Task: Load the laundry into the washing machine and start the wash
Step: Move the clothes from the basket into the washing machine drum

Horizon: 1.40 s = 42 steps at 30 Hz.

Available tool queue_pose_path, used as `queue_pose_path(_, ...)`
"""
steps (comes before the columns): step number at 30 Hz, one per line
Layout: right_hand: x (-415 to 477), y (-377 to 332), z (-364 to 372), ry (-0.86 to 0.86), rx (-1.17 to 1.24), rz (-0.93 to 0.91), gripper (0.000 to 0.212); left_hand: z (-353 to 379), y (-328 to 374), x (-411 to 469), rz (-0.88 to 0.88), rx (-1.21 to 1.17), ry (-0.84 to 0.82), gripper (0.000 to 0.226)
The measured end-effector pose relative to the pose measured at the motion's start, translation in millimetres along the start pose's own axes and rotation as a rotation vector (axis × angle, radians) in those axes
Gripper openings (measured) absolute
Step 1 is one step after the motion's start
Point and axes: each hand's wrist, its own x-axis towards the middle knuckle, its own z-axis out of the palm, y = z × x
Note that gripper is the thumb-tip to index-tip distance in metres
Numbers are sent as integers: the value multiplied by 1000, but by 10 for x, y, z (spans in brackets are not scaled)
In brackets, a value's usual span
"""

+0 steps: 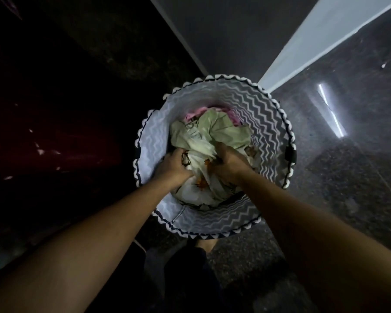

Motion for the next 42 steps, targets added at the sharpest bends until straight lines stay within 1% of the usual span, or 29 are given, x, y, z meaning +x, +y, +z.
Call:
queue_pose_path(1,13,-29,4,11,-4,23,49,-9,-10,10,-1,-25,2,70)
queue_pose_path(2,20,-68,-2,16,44,55,37,-26,-8,10,0,-45,12,65)
queue_pose_path(3,-9,-136,-36,7,156,111,30,-42,-11,4,7,-63,32,61)
queue_pose_path(5,-53,-237,-118,28,488,204,21,-89,9,-49,22,-83,70,58)
queue_pose_path(7,-167,-376,-232,51,723,224,9,-133,39,-120,25,-108,81,62)
queue_pose_path(10,-437,-607,-435,115,996,198,7,-155,129,-212,39,-106,129,78)
queue_pose_path(12,-599,-707,-563,101,1267,189,21,-185,210,-273,80,-161,152,92)
queue_pose_path(14,-701,-785,-683,42,1563,156,39,-235,260,-307,95,-279,98,109)
queue_pose_path(16,-767,-847,-812,67,1676,134,46,-305,269,-353,51,-363,21,121)
queue_pose_path(18,-816,-888,-936,122,1634,114,41,-372,271,-398,17,-423,-25,114)
queue_pose_path(19,-817,-866,-980,170,1502,100,37,-402,279,-411,10,-456,-18,106)
queue_pose_path(20,-826,-826,-1029,242,1262,64,32,-446,317,-449,2,-488,12,98)
queue_pose_path(22,-840,-702,-1108,366,495,-3,34,-546,388,-514,-25,-550,106,86)
queue_pose_path(23,-844,-621,-1124,370,137,-1,36,-590,409,-536,-34,-573,154,84)
queue_pose_path(24,-855,-560,-1139,337,-107,29,39,-629,422,-562,-37,-584,190,84)
queue_pose_path(25,-889,-530,-1161,308,-226,64,47,-654,428,-595,-32,-578,213,86)
queue_pose_path(26,-923,-521,-1172,305,-244,78,59,-663,426,-634,-27,-559,226,87)
queue_pose_path(27,-958,-520,-1166,331,-219,41,71,-671,441,-687,-25,-537,242,88)
queue_pose_path(29,-1058,-601,-1120,390,-238,-147,91,-674,512,-786,-28,-504,280,89)
queue_pose_path(31,-1133,-699,-972,351,-387,-302,109,-692,624,-843,-43,-555,284,95)
queue_pose_path(33,-1137,-762,-807,250,-450,-285,118,-738,750,-871,-24,-697,236,102)
queue_pose_path(34,-1104,-771,-762,214,-401,-246,119,-766,785,-877,-6,-749,209,105)
queue_pose_path(35,-1077,-774,-748,193,-309,-206,116,-799,830,-906,20,-780,171,104)
queue_pose_path(36,-1046,-758,-750,191,-215,-168,104,-842,878,-964,53,-798,115,97)
queue_pose_path(37,-1025,-743,-776,217,-142,-144,84,-887,909,-1019,98,-823,42,80)
queue_pose_path(39,-1020,-723,-846,339,3,-77,45,-994,912,-1082,192,-907,-111,35)
queue_pose_path(40,-1032,-724,-888,397,146,-37,34,-1060,895,-1119,207,-918,-142,26)
queue_pose_path(41,-1063,-748,-935,431,369,-11,33,-1099,858,-1118,183,-909,-124,27)
queue_pose_path(42,-1109,-793,-986,433,617,5,40,-1109,810,-1096,135,-897,-73,27)
